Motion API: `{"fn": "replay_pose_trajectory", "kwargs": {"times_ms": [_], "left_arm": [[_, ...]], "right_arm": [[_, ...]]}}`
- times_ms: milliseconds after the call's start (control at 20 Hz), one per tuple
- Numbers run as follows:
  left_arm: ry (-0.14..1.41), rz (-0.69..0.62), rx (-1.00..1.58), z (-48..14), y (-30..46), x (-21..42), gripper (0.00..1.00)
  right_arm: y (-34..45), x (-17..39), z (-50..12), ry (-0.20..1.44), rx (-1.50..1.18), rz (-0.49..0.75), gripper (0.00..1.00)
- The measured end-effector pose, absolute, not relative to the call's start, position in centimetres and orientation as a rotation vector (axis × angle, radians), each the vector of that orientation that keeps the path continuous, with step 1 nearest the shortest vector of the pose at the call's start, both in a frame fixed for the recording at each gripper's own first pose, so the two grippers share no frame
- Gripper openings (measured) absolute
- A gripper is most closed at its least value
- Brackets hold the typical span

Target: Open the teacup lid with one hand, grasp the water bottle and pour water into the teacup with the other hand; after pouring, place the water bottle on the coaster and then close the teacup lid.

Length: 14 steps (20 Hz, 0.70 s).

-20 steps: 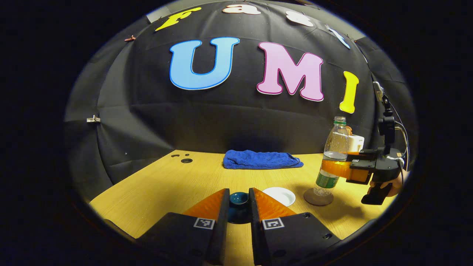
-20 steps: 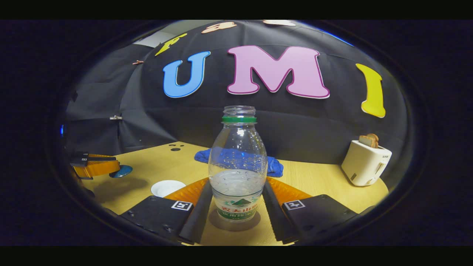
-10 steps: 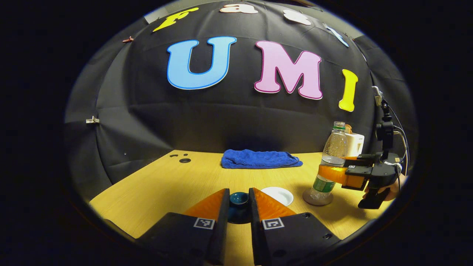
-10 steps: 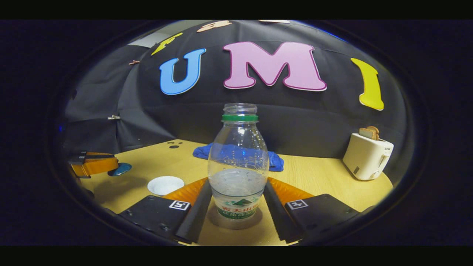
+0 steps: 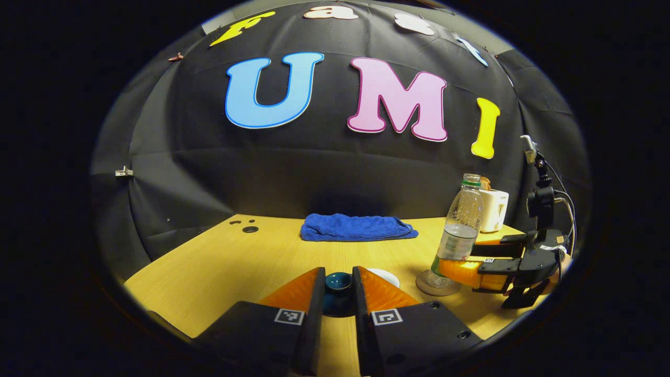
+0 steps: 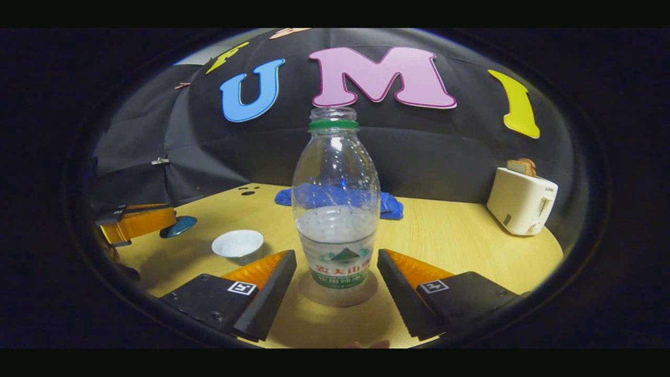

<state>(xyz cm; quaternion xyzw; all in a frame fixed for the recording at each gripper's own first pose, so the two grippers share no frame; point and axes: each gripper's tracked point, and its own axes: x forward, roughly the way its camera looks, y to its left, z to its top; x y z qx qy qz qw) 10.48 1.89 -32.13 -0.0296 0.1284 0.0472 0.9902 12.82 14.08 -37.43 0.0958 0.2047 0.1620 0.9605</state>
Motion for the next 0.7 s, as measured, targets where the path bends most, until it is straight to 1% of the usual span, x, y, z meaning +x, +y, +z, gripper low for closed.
{"fn": "replay_pose_trajectory", "kwargs": {"times_ms": [50,450,500,550,600,650,700], "left_arm": [[0.252,0.087,-0.056,-32.0,1.6,10.8,0.32],[0.26,0.025,-0.041,-33.8,-1.2,14.3,0.32],[0.265,0.02,-0.042,-34.2,-1.4,14.7,0.28],[0.27,0.015,-0.041,-34.6,-1.7,15.1,0.32],[0.278,0.013,-0.036,-35.1,-1.9,15.4,0.29],[0.284,0.012,-0.029,-35.4,-2.1,15.7,0.32],[0.29,0.014,-0.017,-35.7,-2.1,15.9,0.32]], "right_arm": [[13.7,12.1,-37.7,0.424,0.19,0.323,0.96],[11.0,6.5,-36.7,0.443,0.197,0.275,0.96],[10.7,6.1,-36.5,0.443,0.199,0.27,0.97],[10.3,5.8,-36.4,0.443,0.198,0.266,0.97],[9.9,5.6,-36.5,0.447,0.194,0.261,0.97],[9.5,5.5,-36.5,0.451,0.191,0.259,0.96],[9.2,5.4,-36.6,0.455,0.188,0.253,0.97]]}}
